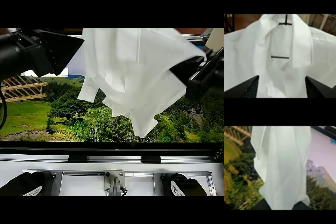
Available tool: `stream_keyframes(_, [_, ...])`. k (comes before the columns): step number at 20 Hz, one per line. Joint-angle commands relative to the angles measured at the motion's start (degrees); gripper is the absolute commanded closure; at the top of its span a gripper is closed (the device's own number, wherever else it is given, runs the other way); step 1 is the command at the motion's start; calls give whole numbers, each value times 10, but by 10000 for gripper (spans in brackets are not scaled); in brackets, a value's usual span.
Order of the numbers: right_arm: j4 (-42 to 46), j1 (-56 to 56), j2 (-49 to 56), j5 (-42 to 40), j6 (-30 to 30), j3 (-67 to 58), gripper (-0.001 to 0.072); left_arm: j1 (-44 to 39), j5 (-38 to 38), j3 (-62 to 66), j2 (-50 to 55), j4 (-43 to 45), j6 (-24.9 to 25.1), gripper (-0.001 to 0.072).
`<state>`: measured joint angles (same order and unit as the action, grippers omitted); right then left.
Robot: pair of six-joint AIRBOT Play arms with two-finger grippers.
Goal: Fold the shirts.
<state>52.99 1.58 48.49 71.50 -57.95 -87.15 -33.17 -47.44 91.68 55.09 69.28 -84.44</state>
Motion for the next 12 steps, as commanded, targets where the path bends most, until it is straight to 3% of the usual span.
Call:
stream_keyframes(1, [151, 0, -1, -115, -75, 0, 656, 0, -22, 1, 0, 43, -1, 28])
stream_keyframes(5, [374, 0, -1, -248, -188, 0, 656, 0, -66, 0, 1, 45, -1, 28])
stream_keyframes(8, [549, 0, -1, -278, -276, 0, 656, 0, -87, -1, 3, 46, -1, 28])
stream_keyframes(12, [586, -88, 0, -312, -360, 0, 656, 0, -88, -1, 4, 49, -1, 28])
